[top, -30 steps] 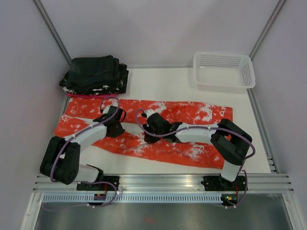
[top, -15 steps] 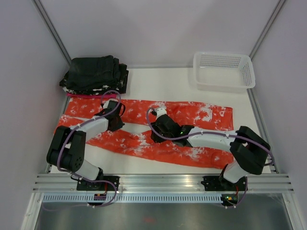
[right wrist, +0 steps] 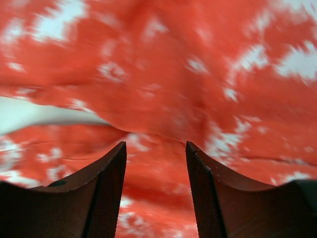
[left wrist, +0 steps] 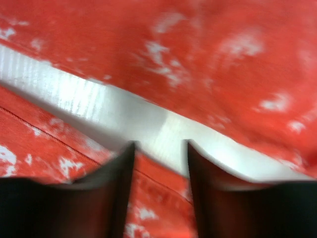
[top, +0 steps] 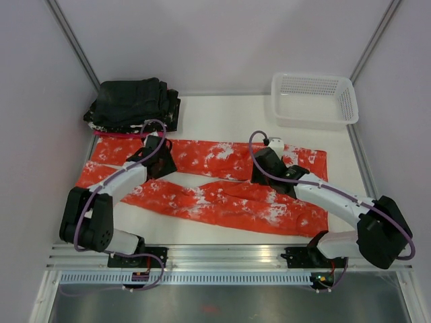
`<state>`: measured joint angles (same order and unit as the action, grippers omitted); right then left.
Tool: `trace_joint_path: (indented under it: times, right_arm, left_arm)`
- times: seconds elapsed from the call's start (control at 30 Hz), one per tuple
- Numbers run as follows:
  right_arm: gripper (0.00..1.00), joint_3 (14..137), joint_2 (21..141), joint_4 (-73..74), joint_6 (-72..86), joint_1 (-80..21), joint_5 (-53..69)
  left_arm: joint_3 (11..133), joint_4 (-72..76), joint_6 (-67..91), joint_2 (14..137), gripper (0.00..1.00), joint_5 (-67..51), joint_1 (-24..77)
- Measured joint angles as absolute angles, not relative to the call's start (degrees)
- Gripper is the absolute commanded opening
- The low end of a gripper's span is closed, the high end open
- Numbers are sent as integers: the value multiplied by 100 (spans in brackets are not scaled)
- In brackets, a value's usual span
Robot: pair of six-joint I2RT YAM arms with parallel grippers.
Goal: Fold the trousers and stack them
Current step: Flatten the trousers out
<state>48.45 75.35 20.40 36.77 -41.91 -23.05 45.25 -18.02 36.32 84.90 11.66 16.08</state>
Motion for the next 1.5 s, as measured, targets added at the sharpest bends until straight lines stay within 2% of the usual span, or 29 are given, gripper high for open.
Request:
trace_joint_path:
  times: [0.1,0.37,0.43,0.6,0.93,1.1,1.23,1.3,1.43,1.5]
  right_arm:
    - [60,4458,7487,2283,3785,-3935,-2252]
    - [57,3424,7295,2086,4064,-2941,-1817]
    - [50,3321,7406,1990,4075,-2851,-1809]
    - [37,3415,7743,1656,3942,-2364,-1673]
    - [36,4521,8997,1238,3245,-1219,-1070]
    - [40,4816,9194,1341,2934,-882,-819]
    - [48,4788,8779,1636,2759,-766,-327]
    - [51,4692,8195,1691,2727,-790,14]
    - [53,4644,6702,1651,2709,-1177,569]
    - [53,4644,6324,1605,2707,-1474,742]
  left_arm:
    - [4707,-2012,3277,7911,69,631,1612]
    - [4556,-2121,2517,7240,66,-720,2010]
    - [4359,-2126,2510,7286,65,-845,2248]
    - [4204,-2097,2519,7489,63,-919,2899]
    - [4209,-2021,2539,8149,63,-692,3553]
    - [4250,-2038,2585,8197,70,-346,3614]
    - [4379,-2115,2591,8197,75,102,3614]
    - [4431,-2130,2602,8197,84,340,3614]
    - [4475,-2139,2781,8283,84,867,3597]
    - [4488,-2137,2897,8471,80,1046,3566]
